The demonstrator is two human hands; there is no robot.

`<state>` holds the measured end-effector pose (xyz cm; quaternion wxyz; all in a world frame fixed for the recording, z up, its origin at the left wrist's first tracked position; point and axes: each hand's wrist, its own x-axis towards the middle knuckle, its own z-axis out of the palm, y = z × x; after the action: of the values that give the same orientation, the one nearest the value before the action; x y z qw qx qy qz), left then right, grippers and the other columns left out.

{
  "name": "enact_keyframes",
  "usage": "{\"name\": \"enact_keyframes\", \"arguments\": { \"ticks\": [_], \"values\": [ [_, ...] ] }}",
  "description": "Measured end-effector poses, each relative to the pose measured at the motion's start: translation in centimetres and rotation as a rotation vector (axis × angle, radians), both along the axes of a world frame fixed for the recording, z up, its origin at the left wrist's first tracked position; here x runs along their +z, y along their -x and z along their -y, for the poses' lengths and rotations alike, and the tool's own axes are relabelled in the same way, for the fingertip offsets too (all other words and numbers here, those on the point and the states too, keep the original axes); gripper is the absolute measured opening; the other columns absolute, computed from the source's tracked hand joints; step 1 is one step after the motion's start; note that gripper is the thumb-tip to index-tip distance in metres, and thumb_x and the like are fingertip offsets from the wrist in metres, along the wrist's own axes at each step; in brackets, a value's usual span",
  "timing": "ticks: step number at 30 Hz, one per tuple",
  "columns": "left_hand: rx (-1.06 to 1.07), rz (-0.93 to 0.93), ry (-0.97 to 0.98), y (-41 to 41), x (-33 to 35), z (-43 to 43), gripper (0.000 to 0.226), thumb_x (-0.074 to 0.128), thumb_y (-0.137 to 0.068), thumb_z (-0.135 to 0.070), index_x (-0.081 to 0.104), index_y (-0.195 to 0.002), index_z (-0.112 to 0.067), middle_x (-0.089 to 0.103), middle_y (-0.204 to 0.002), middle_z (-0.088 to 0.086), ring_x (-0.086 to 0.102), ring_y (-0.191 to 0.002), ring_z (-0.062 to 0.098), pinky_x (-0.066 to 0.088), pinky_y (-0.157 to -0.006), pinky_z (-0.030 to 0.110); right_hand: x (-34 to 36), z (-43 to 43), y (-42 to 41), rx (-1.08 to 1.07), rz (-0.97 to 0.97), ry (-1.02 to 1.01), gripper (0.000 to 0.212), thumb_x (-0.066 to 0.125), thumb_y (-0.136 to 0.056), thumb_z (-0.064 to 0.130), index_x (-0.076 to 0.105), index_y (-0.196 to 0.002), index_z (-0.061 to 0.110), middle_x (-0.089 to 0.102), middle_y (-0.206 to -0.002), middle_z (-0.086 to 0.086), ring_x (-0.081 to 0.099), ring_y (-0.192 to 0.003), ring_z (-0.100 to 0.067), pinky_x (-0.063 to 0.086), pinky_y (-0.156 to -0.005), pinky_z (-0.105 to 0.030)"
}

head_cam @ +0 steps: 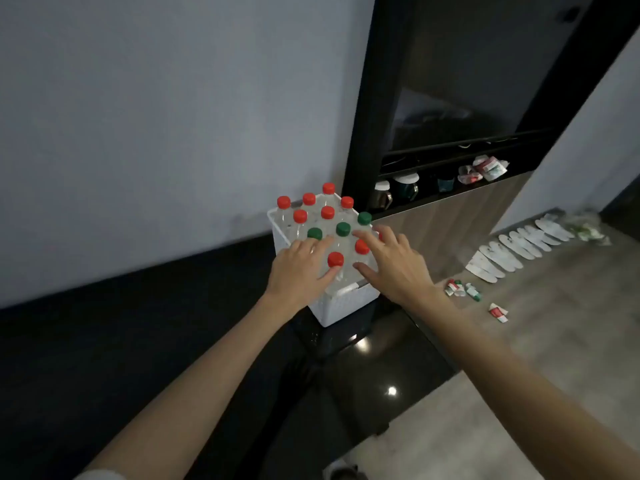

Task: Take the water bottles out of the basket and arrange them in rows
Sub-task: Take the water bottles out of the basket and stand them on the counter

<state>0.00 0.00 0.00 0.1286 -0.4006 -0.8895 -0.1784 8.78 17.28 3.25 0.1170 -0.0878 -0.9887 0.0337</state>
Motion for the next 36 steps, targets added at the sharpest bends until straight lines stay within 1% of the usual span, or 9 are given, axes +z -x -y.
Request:
{"name": "enact_keyframes", "arguments": {
  "ticks": [5, 9, 11, 14, 18, 22, 26, 31, 36],
  "values": [
    [0.125, 0.030, 0.090, 1.8, -3.2, -3.2, 0.062, 0.050, -0.089, -0.060, 0.042, -0.140, -0.025, 0.060, -0.118, 0.002, 0.057, -0.106, 0.019, 0.045, -0.083, 0.033, -3.6, -4.6, 4.6, 0.092, 0.074, -0.001, 0.062, 0.058, -0.090, 0.050, 0.030, -0.142, 0.033, 0.042, -0.134, -0.008, 0.050, -0.115, -0.031, 0.051, -0.074, -0.039],
    [0.159, 0.027, 0.100, 1.8, -4.7, -4.9, 0.044, 0.047, -0.092, -0.051, 0.049, -0.127, -0.025, 0.063, -0.102, 0.000, 0.061, -0.091, 0.018, 0.050, -0.076, 0.033, -5.4, -7.0, 6.8, 0.195, 0.123, -0.069, 0.056, 0.052, -0.092, 0.053, 0.035, -0.139, 0.028, 0.054, -0.114, -0.009, 0.062, -0.089, -0.030, 0.047, -0.060, -0.034],
    [0.163, 0.018, 0.131, 1.6, -5.0, -5.6, 0.033, 0.044, -0.092, -0.044, 0.054, -0.115, -0.022, 0.062, -0.091, 0.000, 0.062, -0.079, 0.018, 0.053, -0.066, 0.033, -6.2, -7.5, 7.5, 0.300, 0.076, -0.093, 0.043, 0.053, -0.092, 0.051, 0.049, -0.119, 0.018, 0.063, -0.094, -0.007, 0.065, -0.068, -0.027, 0.038, -0.049, -0.028],
    [0.207, 0.005, 0.160, 1.3, -4.9, -6.5, 0.022, 0.043, -0.091, -0.036, 0.055, -0.097, -0.018, 0.058, -0.079, -0.001, 0.058, -0.066, 0.016, 0.051, -0.053, 0.032, -6.8, -8.1, 8.3, 0.386, 0.004, -0.087, 0.037, 0.063, -0.088, 0.045, 0.052, -0.093, 0.011, 0.064, -0.072, -0.005, 0.062, -0.047, -0.025, 0.030, -0.041, -0.024],
    [0.316, -0.020, 0.205, 0.9, -4.4, -7.5, 0.013, 0.060, -0.082, -0.029, 0.057, -0.083, -0.016, 0.057, -0.072, 0.000, 0.054, -0.064, 0.016, 0.046, -0.056, 0.031, -6.9, -8.3, 9.2, 0.357, 0.089, 0.134, 0.032, 0.054, -0.094, 0.040, 0.046, -0.099, 0.009, 0.063, -0.086, -0.007, 0.065, -0.069, -0.029, 0.052, -0.057, -0.041],
    [0.358, -0.044, 0.245, 0.6, -4.0, -7.5, 0.015, 0.064, -0.074, -0.028, 0.058, -0.080, -0.016, 0.056, -0.069, 0.001, 0.050, -0.063, 0.017, 0.044, -0.053, 0.031, -7.1, -8.8, 9.1, 0.368, 0.071, 0.294, 0.027, 0.058, -0.092, 0.036, 0.040, -0.090, 0.016, 0.055, -0.078, 0.003, 0.056, -0.065, -0.018, 0.047, -0.057, -0.035],
    [0.341, -0.008, 0.131, 0.4, -1.4, -7.6, 0.020, 0.072, -0.074, -0.021, 0.059, -0.087, -0.013, 0.057, -0.079, 0.003, 0.047, -0.072, 0.017, 0.042, -0.053, 0.025, -5.2, -8.8, 8.7, 0.406, -0.036, 0.398, 0.021, 0.060, -0.091, 0.034, 0.047, -0.090, 0.017, 0.054, -0.077, 0.008, 0.053, -0.063, -0.010, 0.042, -0.059, -0.027],
    [0.380, -0.129, -0.068, 1.3, 6.5, -6.4, 0.022, 0.063, -0.085, -0.017, 0.057, -0.106, -0.011, 0.051, -0.090, 0.005, 0.034, -0.085, 0.014, 0.017, -0.048, 0.015, 3.4, -6.9, 9.8, 0.487, -0.337, 0.542, 0.013, 0.064, -0.087, 0.029, 0.055, -0.089, 0.019, 0.050, -0.075, 0.016, 0.049, -0.064, -0.007, 0.042, -0.062, -0.027],
    [0.411, -0.246, -0.178, 1.5, 13.2, -1.9, 0.024, 0.052, -0.091, -0.025, 0.054, -0.112, -0.015, 0.047, -0.091, 0.005, 0.035, -0.088, 0.014, 0.022, -0.048, 0.017, 11.2, -2.9, 9.9, 0.662, -0.476, 0.576, 0.013, 0.061, -0.089, 0.029, 0.058, -0.096, 0.019, 0.060, -0.085, 0.008, 0.057, -0.075, -0.013, 0.049, -0.068, -0.033]
  ]
}}
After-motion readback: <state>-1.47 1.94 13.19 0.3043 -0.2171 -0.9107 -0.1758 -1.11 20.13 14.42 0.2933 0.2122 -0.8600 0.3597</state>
